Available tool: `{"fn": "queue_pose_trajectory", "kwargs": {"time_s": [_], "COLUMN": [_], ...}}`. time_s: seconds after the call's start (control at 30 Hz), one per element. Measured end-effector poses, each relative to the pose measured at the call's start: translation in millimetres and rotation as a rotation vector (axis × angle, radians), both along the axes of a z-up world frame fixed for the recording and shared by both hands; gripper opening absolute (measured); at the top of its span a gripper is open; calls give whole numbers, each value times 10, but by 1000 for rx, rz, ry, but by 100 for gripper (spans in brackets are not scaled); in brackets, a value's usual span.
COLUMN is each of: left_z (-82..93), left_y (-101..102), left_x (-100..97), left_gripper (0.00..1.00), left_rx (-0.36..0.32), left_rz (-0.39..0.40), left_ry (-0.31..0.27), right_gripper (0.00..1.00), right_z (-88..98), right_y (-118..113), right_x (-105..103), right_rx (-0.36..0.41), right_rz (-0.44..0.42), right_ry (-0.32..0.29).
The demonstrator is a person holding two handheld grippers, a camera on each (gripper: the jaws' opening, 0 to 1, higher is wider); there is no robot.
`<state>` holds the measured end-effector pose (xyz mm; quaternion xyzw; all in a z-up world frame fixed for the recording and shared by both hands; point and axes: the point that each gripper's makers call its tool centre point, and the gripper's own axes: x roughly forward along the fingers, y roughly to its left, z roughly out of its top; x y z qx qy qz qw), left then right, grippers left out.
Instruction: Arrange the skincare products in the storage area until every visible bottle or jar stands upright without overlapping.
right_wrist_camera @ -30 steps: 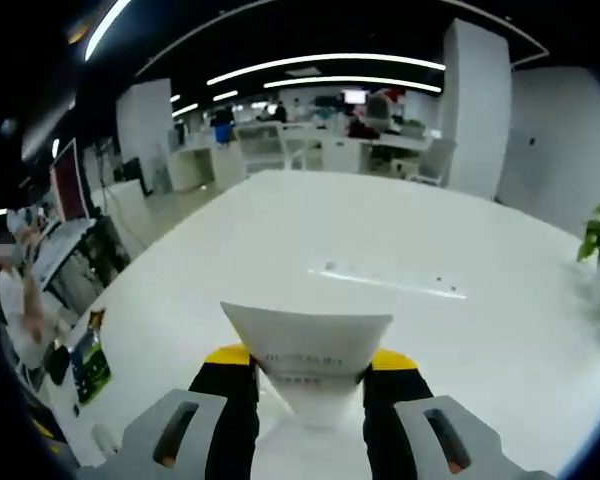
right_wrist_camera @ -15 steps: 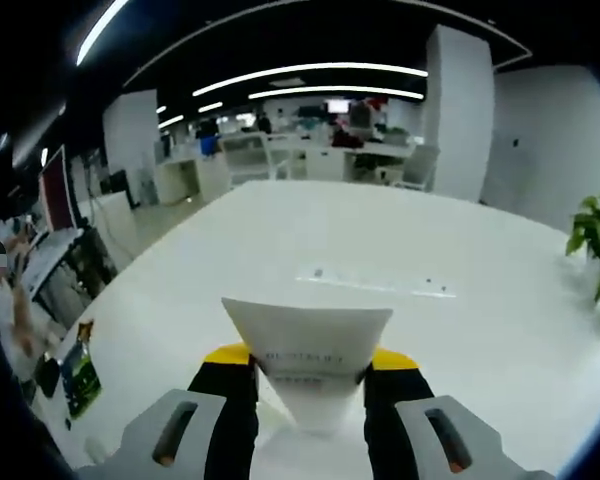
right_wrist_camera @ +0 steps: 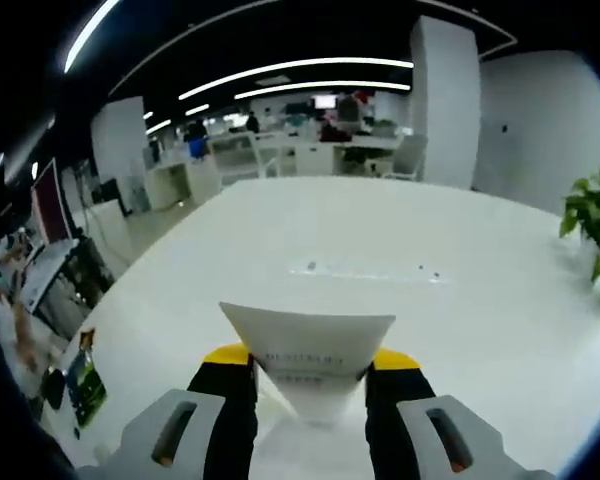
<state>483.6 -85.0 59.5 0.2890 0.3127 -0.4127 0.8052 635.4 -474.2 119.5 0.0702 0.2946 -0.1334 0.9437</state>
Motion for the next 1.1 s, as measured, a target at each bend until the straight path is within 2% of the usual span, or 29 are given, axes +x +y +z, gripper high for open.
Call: {"fn": "queue_pose_trajectory", "kwargs": {"time_s": [0.2,0.47,0.53,0.63,0.77,0.8,0.9,1.0,1.07,1.1], "left_z": [3,19,29,33,32,34,33,29,31,35], "left_y": [3,2,1,-6,-13,-15,-15,-13,-13,-15], "left_x": [4,14,18,20,13,13,13,10,13,14], "left_gripper": [7,7,7,7,6,6,6,6,6,6], "left_rx": [-1,-9,-13,-20,-19,-20,-21,-20,-20,-23], "left_rz": [2,6,8,7,1,1,1,0,1,2], "left_ry": [0,-6,-9,-11,-10,-11,-11,-9,-10,-11], "right_gripper": [41,52,59,63,70,72,69,65,67,68], "right_z": [-43,-108,-183,-237,-377,-449,-620,-705,-665,-626], "right_y": [34,116,194,186,271,317,489,658,920,1038], "right_x": [-41,-100,-136,-233,-388,-450,-615,-777,-765,-762], "right_rx": [10,40,76,35,95,113,128,61,66,6], "right_rz": [10,37,75,108,137,155,265,410,563,673], "right_ry": [38,62,81,113,142,166,246,343,334,337]}}
